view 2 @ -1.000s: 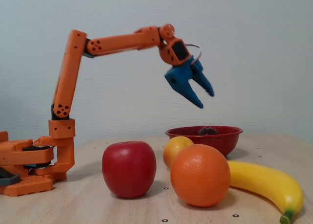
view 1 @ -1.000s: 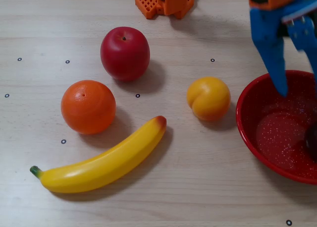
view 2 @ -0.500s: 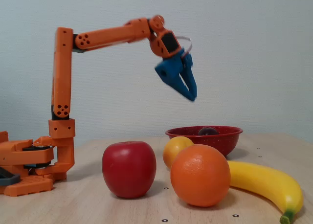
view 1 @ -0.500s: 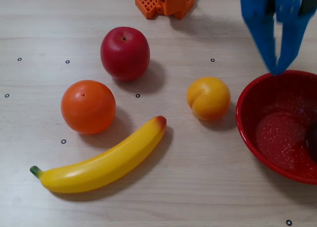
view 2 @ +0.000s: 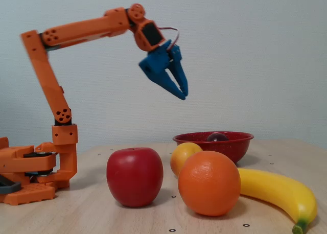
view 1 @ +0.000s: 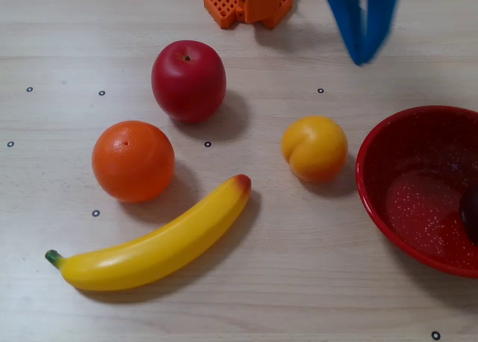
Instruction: Put plum in the red bowl.
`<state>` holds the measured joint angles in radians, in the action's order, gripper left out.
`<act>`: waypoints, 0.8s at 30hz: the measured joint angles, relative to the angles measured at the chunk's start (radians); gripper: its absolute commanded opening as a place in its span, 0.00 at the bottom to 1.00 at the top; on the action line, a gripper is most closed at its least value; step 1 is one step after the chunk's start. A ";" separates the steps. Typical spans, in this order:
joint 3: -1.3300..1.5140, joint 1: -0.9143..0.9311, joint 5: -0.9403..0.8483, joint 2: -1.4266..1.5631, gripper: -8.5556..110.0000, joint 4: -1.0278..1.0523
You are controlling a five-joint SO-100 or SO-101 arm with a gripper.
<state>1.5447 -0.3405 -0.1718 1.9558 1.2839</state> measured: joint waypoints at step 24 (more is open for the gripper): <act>0.735 0.232 0.015 0.781 0.07 -0.077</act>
<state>2.2795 -0.1089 -0.1565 2.7366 1.2072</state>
